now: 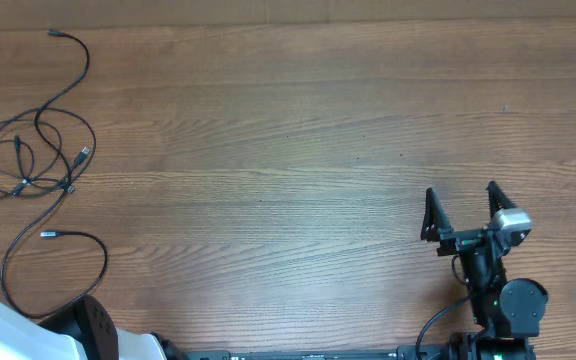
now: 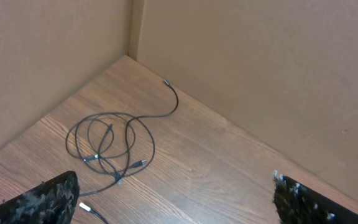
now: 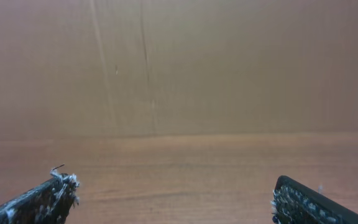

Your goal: Untangle cables

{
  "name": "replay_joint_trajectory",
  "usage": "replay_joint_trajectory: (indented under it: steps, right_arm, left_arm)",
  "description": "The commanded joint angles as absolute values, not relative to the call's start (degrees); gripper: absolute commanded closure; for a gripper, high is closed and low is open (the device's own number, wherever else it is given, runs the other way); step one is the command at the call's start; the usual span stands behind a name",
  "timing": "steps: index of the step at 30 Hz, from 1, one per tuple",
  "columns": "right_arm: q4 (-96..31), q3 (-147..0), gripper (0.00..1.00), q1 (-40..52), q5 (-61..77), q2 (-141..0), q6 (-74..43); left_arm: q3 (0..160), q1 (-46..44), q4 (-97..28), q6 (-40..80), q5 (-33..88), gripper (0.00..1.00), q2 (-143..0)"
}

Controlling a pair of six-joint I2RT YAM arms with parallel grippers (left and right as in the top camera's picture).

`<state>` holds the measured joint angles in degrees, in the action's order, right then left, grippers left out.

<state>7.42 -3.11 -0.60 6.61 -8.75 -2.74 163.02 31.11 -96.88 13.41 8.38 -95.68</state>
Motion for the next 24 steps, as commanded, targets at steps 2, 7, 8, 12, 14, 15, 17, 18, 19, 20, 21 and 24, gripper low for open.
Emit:
replay_joint_trajectory:
  steps: [2, 7, 8, 12, 14, 15, 17, 18, 19, 20, 21, 24]
  right_arm:
    - [3.53, -0.45, 0.00, -0.21, 6.02, -4.34, -2.50]
    - [-3.95, -0.45, 0.00, -0.21, 6.20, -3.49, -3.64]
    - [-4.40, -0.45, 0.00, -0.14, 6.22, -3.31, -4.89]
    - [-3.92, -0.45, 0.00, -0.05, 6.48, -0.01, -9.96]
    - [-4.03, -0.45, 0.00, 0.12, 6.46, -0.12, -10.02]
    - [-4.16, -0.45, 0.00, 0.21, 6.46, -0.12, -10.04]
    - [-4.19, -0.47, 0.00, 0.23, 6.46, -0.16, -10.02]
    - [-4.19, -0.47, 0.00, 0.23, 6.46, -0.16, -10.02]
    - [-4.19, -0.47, 0.00, 0.23, 6.46, -0.16, -10.02]
    - [-4.19, -0.47, 0.00, 0.23, 6.46, -0.16, -10.02]
    - [-4.19, -0.47, 0.00, 0.23, 6.46, -0.16, -10.02]
    - [-4.19, -0.47, 0.00, 0.23, 6.46, -0.16, -10.02]
  left_arm:
    - [163.26, 31.07, -96.77, 13.96, 8.60, 0.01, -95.24]
    - [163.26, 31.07, -96.77, 13.96, 8.60, 0.00, -95.24]
    - [163.26, 31.07, -96.77, 13.96, 8.60, 0.00, -95.24]
    - [163.26, 31.07, -96.77, 13.96, 8.60, 0.01, -95.24]
    - [163.26, 31.07, -96.77, 13.96, 8.60, 0.00, -95.24]
    - [163.26, 31.05, -96.77, 13.96, 8.60, 0.00, -95.24]
    - [163.26, 31.05, -96.77, 13.96, 8.60, 0.01, -95.24]
    - [163.26, 31.07, -96.79, 13.96, 8.60, 0.00, -95.24]
    - [163.26, 31.05, -96.79, 13.96, 8.60, 0.00, -95.24]
    - [163.26, 31.07, -96.77, 13.96, 8.60, 0.00, -95.24]
    - [163.26, 31.07, -96.77, 13.96, 8.60, 0.01, -95.24]
    - [163.26, 31.07, -96.77, 13.96, 8.60, 0.00, -95.24]
